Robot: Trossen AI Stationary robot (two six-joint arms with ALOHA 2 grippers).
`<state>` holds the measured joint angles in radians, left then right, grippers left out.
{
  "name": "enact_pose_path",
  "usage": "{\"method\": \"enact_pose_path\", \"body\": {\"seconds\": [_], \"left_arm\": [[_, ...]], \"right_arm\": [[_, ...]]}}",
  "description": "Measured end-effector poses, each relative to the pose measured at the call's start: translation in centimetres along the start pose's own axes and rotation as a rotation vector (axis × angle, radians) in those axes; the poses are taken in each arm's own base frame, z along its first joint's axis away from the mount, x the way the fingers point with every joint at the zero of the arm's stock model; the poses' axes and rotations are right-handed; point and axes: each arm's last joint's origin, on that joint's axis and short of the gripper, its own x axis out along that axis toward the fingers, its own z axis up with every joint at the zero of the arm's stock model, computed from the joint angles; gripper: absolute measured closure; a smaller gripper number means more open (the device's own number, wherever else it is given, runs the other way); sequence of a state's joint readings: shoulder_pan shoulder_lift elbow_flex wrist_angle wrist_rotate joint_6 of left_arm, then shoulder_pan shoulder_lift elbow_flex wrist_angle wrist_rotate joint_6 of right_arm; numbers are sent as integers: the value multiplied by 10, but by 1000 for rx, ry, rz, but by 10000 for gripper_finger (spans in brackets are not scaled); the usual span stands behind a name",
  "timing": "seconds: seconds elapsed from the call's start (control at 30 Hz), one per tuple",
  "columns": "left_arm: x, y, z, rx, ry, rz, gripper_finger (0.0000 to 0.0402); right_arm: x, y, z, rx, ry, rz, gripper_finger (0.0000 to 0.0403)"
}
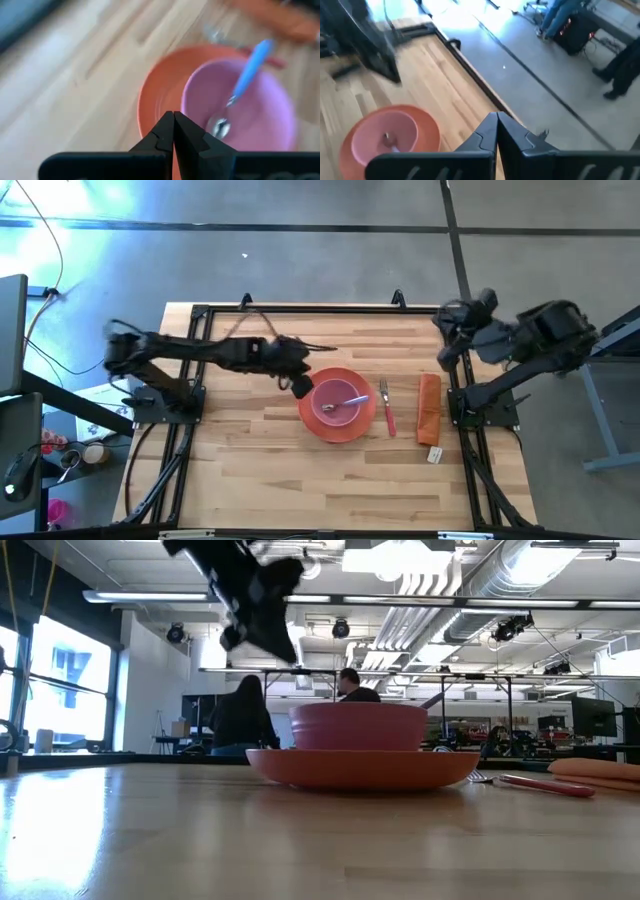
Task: Set table place
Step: Return to Home Position
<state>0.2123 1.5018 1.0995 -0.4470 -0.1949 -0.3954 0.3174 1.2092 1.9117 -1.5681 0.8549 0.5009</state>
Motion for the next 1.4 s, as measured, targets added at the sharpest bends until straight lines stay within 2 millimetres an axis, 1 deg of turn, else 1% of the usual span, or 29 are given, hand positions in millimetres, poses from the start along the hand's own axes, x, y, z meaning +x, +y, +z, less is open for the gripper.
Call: {"method": "enact_pose_path", "body": {"seconds": [0.07,0.13,0.2,0.27,0.37,0.43,0.57,0.7,0.77,0.8,0.83,0.9,0.97,1.03,1.13,1.2,1.3,1.4], "left_arm": [[-20,4,4,39,-94,-26,401],[-35,8,3,73,-194,-61,401],[-45,17,-5,86,-278,-91,401],[-52,29,-17,71,-353,-156,401],[-52,52,-43,21,-436,-240,401],[-52,66,-60,-18,-498,-297,401],[-52,89,-89,-69,-665,-426,401],[-49,104,-112,-134,-743,-448,401],[-47,108,-120,-146,-751,-451,401],[-46,110,-123,-150,-741,-455,401],[-45,111,-125,-153,-726,-460,401],[-43,111,-127,-150,-689,-470,401],[-39,111,-132,-149,-635,-465,401],[-35,111,-137,-163,-564,-454,401],[-30,112,-143,-188,-490,-437,401],[-29,112,-144,-205,-466,-447,401],[-32,111,-144,-237,-455,-498,401],[-40,108,-142,-250,-475,-561,401]], "right_arm": [[3,-4,-26,33,12,-4,403],[10,-5,-53,66,10,4,403],[19,-4,-80,109,-12,41,403],[28,-5,-106,156,-48,91,403],[36,-14,-140,242,-123,181,403],[39,-22,-159,294,-193,235,403],[44,-38,-190,367,-362,318,403],[53,-45,-218,464,-497,367,403],[60,-37,-224,448,-511,349,403],[64,-33,-227,393,-485,335,403],[66,-30,-228,378,-478,342,403],[70,-24,-228,387,-470,346,403],[76,-20,-238,374,-425,355,403],[76,-22,-241,393,-418,353,403],[79,-23,-247,375,-376,304,403],[78,-25,-246,368,-378,295,403],[79,-25,-247,352,-381,257,403],[78,-25,-245,335,-399,251,403]]}}
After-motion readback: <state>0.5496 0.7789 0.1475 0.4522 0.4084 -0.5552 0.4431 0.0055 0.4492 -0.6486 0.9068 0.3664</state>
